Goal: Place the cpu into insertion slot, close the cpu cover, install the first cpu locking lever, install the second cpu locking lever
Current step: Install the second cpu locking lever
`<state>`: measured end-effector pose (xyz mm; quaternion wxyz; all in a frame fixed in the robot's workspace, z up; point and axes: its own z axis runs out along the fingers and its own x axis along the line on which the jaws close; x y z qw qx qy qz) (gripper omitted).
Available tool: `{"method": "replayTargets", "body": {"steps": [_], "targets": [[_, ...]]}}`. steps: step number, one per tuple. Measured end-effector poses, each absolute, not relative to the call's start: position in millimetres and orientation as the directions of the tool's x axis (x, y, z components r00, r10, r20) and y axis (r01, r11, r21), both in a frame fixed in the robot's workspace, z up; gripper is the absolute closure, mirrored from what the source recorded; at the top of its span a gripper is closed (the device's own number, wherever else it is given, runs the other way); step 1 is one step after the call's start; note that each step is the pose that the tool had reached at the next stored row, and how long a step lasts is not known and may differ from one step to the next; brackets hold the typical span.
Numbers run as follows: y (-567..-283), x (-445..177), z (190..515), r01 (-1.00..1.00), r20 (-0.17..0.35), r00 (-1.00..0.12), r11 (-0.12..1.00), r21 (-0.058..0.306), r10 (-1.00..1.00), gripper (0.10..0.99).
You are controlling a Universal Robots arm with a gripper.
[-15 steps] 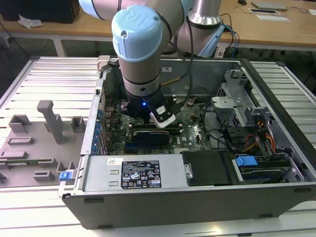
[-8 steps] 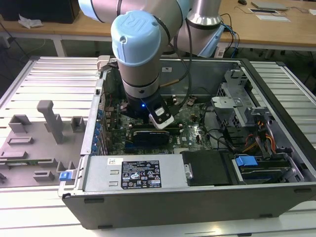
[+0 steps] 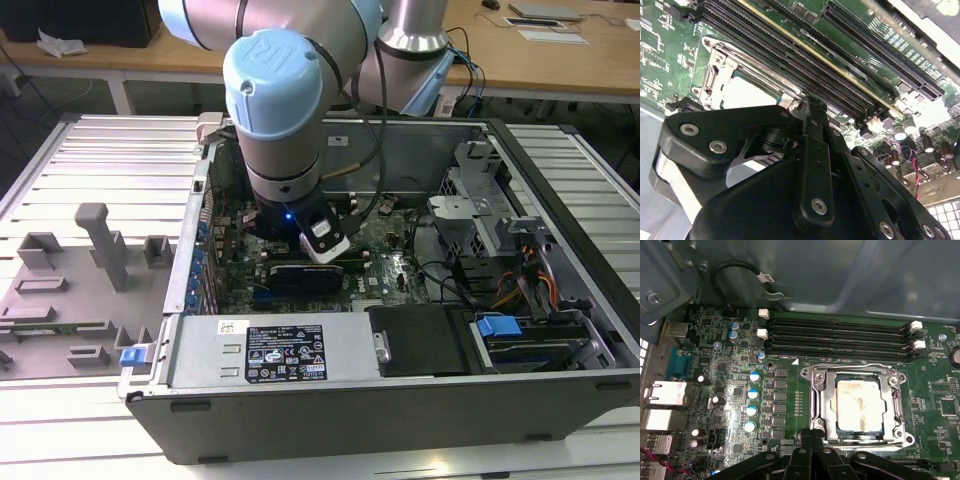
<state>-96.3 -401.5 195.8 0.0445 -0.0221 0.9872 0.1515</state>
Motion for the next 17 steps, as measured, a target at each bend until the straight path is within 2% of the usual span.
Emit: {"method": "replayTargets", "body": {"steps": [17], "targets": [[-400.3,-96.5,194.7,-0.056,-0.094,-0.995,0.955,0.292,-0.03,0.98]]}}
